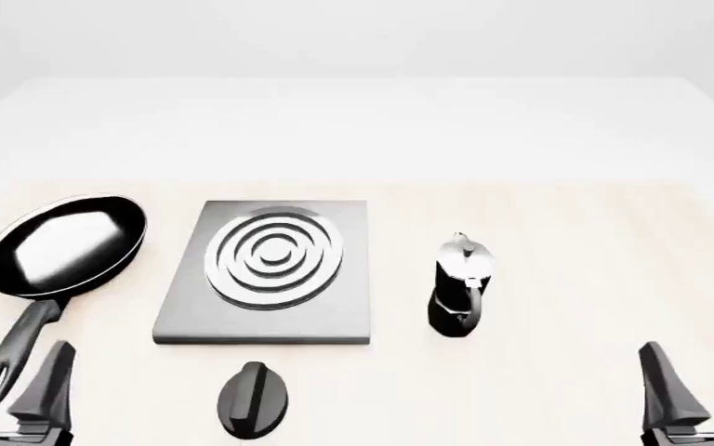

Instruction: Turn on the stove and put the frying pan on it.

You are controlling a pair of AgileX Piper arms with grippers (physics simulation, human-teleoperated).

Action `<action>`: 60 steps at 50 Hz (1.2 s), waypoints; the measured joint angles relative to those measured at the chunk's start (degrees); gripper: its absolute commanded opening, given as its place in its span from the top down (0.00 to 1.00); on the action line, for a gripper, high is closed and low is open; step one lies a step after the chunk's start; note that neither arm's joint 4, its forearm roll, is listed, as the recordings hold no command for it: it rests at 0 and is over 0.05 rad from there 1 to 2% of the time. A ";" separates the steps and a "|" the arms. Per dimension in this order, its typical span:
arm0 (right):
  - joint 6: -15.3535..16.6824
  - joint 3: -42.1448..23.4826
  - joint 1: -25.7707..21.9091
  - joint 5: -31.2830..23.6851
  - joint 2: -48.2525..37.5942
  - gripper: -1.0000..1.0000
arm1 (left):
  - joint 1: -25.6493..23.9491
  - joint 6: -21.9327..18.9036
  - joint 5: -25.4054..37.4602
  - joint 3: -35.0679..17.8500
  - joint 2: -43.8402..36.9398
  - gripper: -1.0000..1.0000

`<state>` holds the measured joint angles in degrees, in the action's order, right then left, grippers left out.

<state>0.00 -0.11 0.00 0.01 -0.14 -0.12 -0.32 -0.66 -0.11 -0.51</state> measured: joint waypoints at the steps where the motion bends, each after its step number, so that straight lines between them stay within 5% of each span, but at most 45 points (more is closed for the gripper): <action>1: 0.00 -0.02 0.00 0.00 -0.02 0.00 | -0.05 -0.12 -0.16 -0.02 -0.14 0.00; 35: 0.01 -0.17 -0.02 0.01 -0.21 0.00 | -9.13 -1.24 1.02 -6.17 -14.93 0.00; 60: 0.00 -0.13 -0.05 0.04 -0.20 0.00 | -17.39 6.07 7.25 -9.28 -23.95 0.00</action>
<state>0.00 -0.24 -0.05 0.05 -0.35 -17.51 5.76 6.59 -9.39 -24.46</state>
